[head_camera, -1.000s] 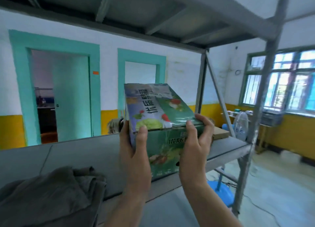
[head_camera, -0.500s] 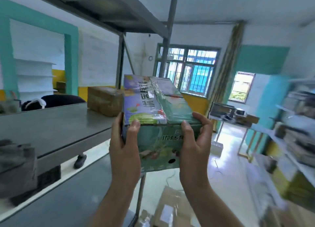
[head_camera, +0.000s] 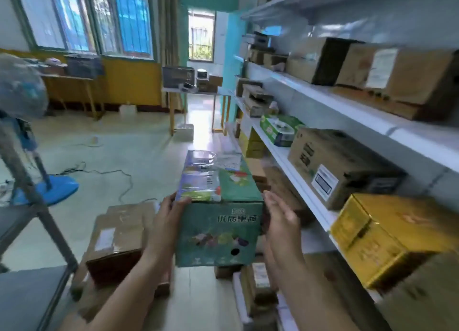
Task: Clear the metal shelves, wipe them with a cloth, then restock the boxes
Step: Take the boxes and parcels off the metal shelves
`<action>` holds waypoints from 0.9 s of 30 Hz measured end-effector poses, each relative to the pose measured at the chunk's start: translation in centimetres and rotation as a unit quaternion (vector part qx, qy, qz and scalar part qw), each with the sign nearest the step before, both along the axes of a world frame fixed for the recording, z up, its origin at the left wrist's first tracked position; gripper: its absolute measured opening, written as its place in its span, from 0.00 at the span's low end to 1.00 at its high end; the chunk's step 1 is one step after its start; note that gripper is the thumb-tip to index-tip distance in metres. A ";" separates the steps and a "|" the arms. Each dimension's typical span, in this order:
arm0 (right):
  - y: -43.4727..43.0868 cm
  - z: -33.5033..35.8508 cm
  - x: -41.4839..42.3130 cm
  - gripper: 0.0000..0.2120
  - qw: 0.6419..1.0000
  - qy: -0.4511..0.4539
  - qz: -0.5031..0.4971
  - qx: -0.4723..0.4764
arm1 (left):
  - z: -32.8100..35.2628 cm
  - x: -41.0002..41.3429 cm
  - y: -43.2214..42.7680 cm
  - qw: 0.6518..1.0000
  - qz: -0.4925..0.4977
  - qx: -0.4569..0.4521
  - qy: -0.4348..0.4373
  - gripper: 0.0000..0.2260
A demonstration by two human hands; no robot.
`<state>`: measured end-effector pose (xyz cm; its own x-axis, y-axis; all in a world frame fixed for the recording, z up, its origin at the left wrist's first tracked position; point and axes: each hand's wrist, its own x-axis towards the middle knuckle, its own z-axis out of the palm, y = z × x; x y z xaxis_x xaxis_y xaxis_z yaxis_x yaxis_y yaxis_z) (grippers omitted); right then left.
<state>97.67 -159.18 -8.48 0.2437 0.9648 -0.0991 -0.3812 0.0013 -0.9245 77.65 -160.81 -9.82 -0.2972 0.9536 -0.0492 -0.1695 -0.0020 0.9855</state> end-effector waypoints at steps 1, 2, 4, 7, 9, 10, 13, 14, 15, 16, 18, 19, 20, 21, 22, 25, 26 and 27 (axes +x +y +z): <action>0.0 -2.7 3.1 0.07 0.999 0.008 -0.014 -0.037 | -2.7 2.6 0.4 0.999 -0.038 -0.027 -0.004 0.33; -0.1 -5.1 5.2 0.09 0.997 0.013 -0.027 -0.070 | -5.3 4.4 0.3 0.996 -0.070 -0.058 -0.005 0.33; -0.3 -9.6 8.8 0.09 0.989 0.010 -0.050 -0.139 | -9.5 7.8 0.1 0.985 -0.109 -0.135 -0.014 0.30; -0.1 -14.0 12.1 0.09 0.979 0.006 -0.041 -0.199 | -13.3 10.7 0.1 0.964 -0.140 -0.224 -0.039 0.21; 1.0 -16.1 13.9 0.08 0.975 -0.015 -0.034 -0.217 | -15.3 11.9 1.6 0.953 -0.129 -0.272 -0.041 0.19; 1.6 -17.0 14.6 0.07 0.973 -0.030 -0.035 -0.227 | -15.9 12.3 2.3 0.948 -0.130 -0.287 -0.031 0.17; 3.2 -19.6 15.7 0.08 0.963 -0.050 -0.030 -0.265 | -18.1 13.3 4.5 0.934 -0.171 -0.313 -0.015 0.17; 3.8 -20.5 15.9 0.09 0.959 -0.057 -0.025 -0.276 | -18.7 13.6 5.3 0.929 -0.185 -0.319 -0.011 0.18; 4.3 -21.3 16.1 0.12 0.954 -0.064 -0.021 -0.292 | -19.5 13.7 6.0 0.926 -0.201 -0.320 -0.011 0.20; 5.2 -22.4 16.3 0.14 0.949 -0.075 -0.019 -0.305 | -20.7 13.8 7.2 0.921 -0.211 -0.327 -0.015 0.23; 6.8 -24.5 16.5 0.15 0.941 -0.098 -0.022 -0.324 | -22.9 13.9 9.2 0.911 -0.230 -0.342 -0.023 0.28; 7.5 -25.4 16.6 0.15 0.936 -0.112 -0.021 -0.334 | -23.9 13.9 10.1 0.903 -0.245 -0.352 -0.023 0.29; 8.2 -26.3 16.9 0.13 0.931 -0.129 -0.009 -0.341 | -24.5 14.1 11.0 0.897 -0.254 -0.361 -0.023 0.29; 8.8 -27.1 17.0 0.11 0.925 -0.144 0.001 -0.351 | -25.2 14.2 11.8 0.891 -0.258 -0.373 -0.027 0.30; 9.9 -28.8 17.0 0.09 0.920 -0.153 0.004 -0.361 | -26.7 14.1 13.3 0.881 -0.266 -0.389 -0.032 0.31; 12.0 -32.1 17.4 0.09 0.913 -0.160 0.010 -0.376 | -30.1 14.5 16.5 0.856 -0.308 -0.414 -0.024 0.26; 13.1 -34.1 17.5 0.10 0.908 -0.172 0.008 -0.382 | -31.9 14.5 17.8 0.850 -0.309 -0.426 -0.025 0.24; 14.4 -35.7 17.6 0.11 0.906 -0.177 0.001 -0.384 | -33.8 14.7 19.2 0.847 -0.309 -0.432 -0.026 0.25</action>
